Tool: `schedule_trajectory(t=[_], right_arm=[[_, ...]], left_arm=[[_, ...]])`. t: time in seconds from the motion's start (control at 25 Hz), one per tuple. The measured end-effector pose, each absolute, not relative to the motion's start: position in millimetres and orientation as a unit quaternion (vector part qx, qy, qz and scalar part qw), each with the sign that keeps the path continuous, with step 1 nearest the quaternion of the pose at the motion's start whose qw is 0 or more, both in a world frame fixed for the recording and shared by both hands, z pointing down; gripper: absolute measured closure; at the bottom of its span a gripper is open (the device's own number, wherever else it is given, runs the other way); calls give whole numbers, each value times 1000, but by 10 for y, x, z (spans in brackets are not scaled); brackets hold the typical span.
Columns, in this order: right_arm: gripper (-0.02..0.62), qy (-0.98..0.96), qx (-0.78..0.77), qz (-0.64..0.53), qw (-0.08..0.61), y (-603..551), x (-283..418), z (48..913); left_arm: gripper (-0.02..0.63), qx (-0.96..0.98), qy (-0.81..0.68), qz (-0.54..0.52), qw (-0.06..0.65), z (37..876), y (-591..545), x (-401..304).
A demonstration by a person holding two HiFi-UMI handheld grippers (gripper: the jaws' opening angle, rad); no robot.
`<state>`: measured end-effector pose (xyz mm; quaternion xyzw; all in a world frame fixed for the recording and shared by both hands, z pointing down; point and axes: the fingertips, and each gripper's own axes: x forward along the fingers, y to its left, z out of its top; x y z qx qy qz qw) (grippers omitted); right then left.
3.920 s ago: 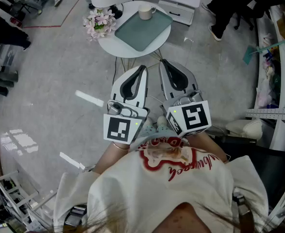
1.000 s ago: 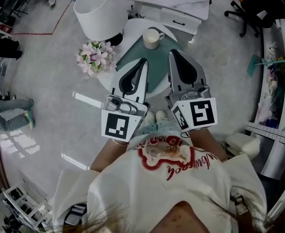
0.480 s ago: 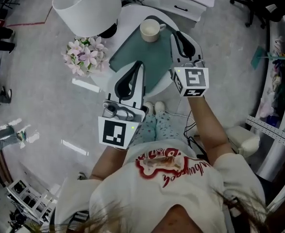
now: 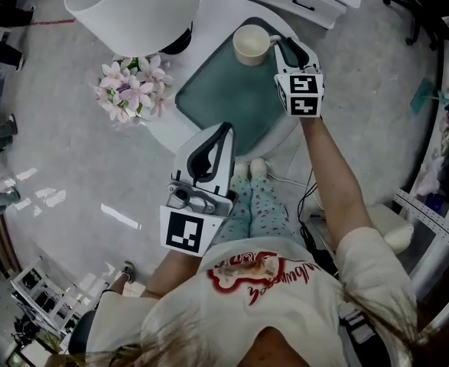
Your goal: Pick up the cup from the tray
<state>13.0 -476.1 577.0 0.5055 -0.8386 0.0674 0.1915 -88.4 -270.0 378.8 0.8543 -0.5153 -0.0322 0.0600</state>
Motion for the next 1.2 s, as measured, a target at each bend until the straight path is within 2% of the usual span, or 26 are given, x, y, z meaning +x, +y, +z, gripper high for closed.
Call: schedule_trajectory(t=[0.16, 0.36, 0.44, 0.6, 0.76, 0.96, 1.2], right_arm=[[509, -847, 487, 63, 205, -4901, 14, 5836], [510, -861, 468, 83, 183, -5048, -79, 5866], [538, -865, 463, 79, 178, -5062, -112, 5846], [552, -856, 483, 109, 150, -5001, -89, 5791], [551, -840, 504, 130, 154, -4852, -54, 5672], [551, -831, 518, 148, 137, -4530, 8, 5140], [551, -837, 512, 171, 89, -4014, 74, 4109]], left_arm=[[592, 851, -521, -24, 62, 3839, -2696, -940], [592, 850, -521, -24, 67, 3875, -2690, -966], [592, 849, -524, -23, 69, 3888, -2682, -989], [592, 845, -530, -21, 67, 3893, -2673, -1045], [592, 843, -534, -21, 57, 3838, -2683, -1095], [592, 839, -542, -22, 37, 3622, -2678, -1149], [592, 833, -553, -33, -13, 3163, -2692, -1227]])
